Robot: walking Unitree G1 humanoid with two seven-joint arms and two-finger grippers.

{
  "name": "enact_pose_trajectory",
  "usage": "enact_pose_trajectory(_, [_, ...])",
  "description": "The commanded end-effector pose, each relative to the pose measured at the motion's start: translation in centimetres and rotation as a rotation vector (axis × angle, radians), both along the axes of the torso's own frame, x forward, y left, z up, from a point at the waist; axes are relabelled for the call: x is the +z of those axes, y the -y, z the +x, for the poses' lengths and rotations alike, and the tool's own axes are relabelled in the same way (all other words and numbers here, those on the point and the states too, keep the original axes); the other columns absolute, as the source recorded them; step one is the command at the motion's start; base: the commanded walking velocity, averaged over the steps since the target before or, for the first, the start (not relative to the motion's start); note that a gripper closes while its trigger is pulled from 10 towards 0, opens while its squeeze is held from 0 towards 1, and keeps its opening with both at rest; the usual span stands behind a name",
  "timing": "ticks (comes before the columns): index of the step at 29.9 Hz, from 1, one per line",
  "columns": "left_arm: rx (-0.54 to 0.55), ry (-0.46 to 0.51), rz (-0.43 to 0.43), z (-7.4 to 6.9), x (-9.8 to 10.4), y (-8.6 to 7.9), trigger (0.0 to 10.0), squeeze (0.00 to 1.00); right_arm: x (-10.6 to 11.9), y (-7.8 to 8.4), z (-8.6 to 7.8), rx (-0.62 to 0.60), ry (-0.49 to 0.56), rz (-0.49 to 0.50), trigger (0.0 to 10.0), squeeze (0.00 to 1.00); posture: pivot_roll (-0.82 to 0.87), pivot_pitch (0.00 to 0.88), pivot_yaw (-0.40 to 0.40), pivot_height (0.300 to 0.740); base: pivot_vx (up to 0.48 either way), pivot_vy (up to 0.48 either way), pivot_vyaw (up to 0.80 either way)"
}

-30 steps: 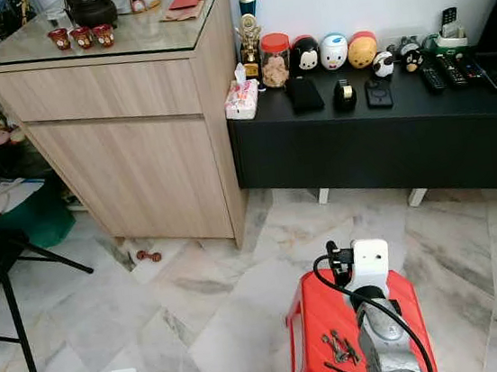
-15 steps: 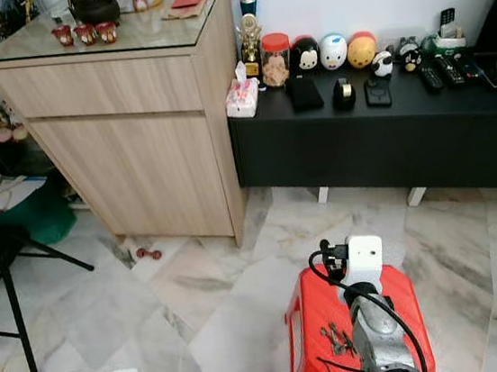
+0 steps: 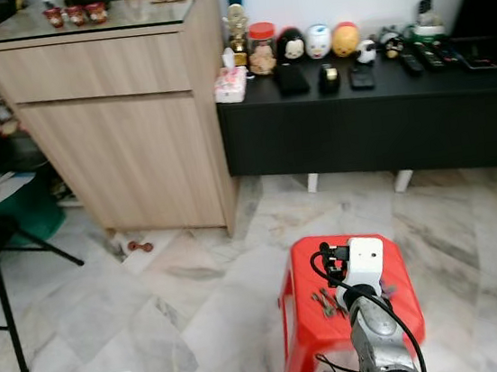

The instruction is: Hang keys on a hook

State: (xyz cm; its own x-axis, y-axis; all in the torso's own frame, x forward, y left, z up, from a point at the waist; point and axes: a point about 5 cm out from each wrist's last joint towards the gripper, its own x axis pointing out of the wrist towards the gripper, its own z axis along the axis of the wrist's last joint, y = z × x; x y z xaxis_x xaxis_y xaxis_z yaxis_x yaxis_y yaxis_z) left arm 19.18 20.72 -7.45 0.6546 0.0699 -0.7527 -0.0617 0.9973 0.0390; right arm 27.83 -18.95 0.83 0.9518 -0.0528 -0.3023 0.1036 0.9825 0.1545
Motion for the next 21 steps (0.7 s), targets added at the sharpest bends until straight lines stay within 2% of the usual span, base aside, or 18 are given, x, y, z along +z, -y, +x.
enact_pose_trajectory(1, [0.003, -0.072, -0.015, -1.9, -1.0, 0.3, 10.0, 0.00, 0.7, -0.6, 1.0, 0.003, 0.008, 0.002, 10.0, 0.00, 0.08, 0.065, -0.009, 0.642, 0.000, 0.000, 0.00])
enact_pose_trajectory(6, [0.003, -0.073, -0.022, -1.9, -1.1, 0.5, 10.0, 0.00, 0.2, 0.0, 0.9, -0.080, -0.046, 0.036, 10.0, 0.00, 0.08, 0.066, -0.009, 0.642, 0.000, 0.000, 0.00])
enact_pose_trajectory(12, [0.001, -0.075, -0.026, -2.0, -1.1, 0.6, 10.0, 0.00, -0.2, -0.4, 0.9, 0.013, -0.087, 0.002, 10.0, 0.00, 0.08, 0.069, -0.011, 0.642, 0.000, 0.000, 0.00])
enact_pose_trajectory(14, [0.006, -0.074, -0.030, -2.0, -1.1, 0.5, 10.0, 0.00, -0.8, -0.6, 0.9, 0.086, -0.151, -0.075, 10.0, 0.00, 0.08, 0.070, -0.010, 0.642, 0.000, 0.000, 0.00])
enact_pose_trajectory(19, [0.007, -0.076, -0.035, -2.1, -1.2, 0.5, 10.0, 0.00, -1.8, -0.5, 0.4, 0.056, -0.246, -0.011, 10.0, 0.00, 0.08, 0.070, -0.011, 0.642, 0.000, 0.000, 0.00])
enact_pose_trajectory(21, [0.008, -0.077, -0.037, -2.1, -1.2, 0.6, 10.0, 0.00, -2.1, -0.5, 0.2, 0.085, -0.268, -0.027, 10.0, 0.00, 0.08, 0.070, -0.011, 0.642, 0.000, 0.000, 0.00])
